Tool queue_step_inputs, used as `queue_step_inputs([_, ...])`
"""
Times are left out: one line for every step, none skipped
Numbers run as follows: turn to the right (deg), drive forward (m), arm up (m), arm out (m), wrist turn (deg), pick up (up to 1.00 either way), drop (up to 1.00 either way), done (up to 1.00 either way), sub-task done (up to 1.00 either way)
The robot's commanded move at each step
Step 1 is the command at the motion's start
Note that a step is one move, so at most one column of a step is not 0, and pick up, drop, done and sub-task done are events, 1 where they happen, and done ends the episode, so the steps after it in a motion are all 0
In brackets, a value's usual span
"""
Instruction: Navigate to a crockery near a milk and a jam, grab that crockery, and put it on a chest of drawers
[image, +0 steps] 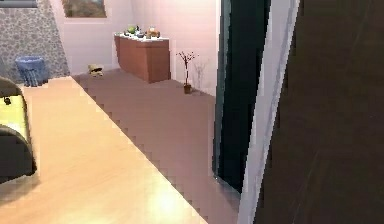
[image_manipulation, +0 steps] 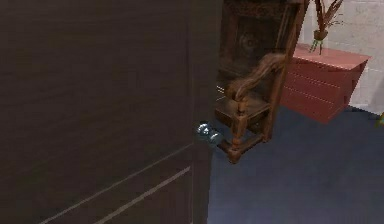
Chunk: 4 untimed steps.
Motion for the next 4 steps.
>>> queue_step_inputs([-12.0,0.00,0.00,0.00,0.0,0.00,0.00,0.00,0.00])
queue_step_inputs([0.0,1.00,0.00,0.00,0.0,0.00,0.00,0.00,0.00])
queue_step_inputs([0.0,1.00,0.00,0.00,0.0,0.00,0.00,0.00,0.00])
queue_step_inputs([-3.0,0.00,0.00,0.00,0.0,0.00,0.00,0.00,0.00])
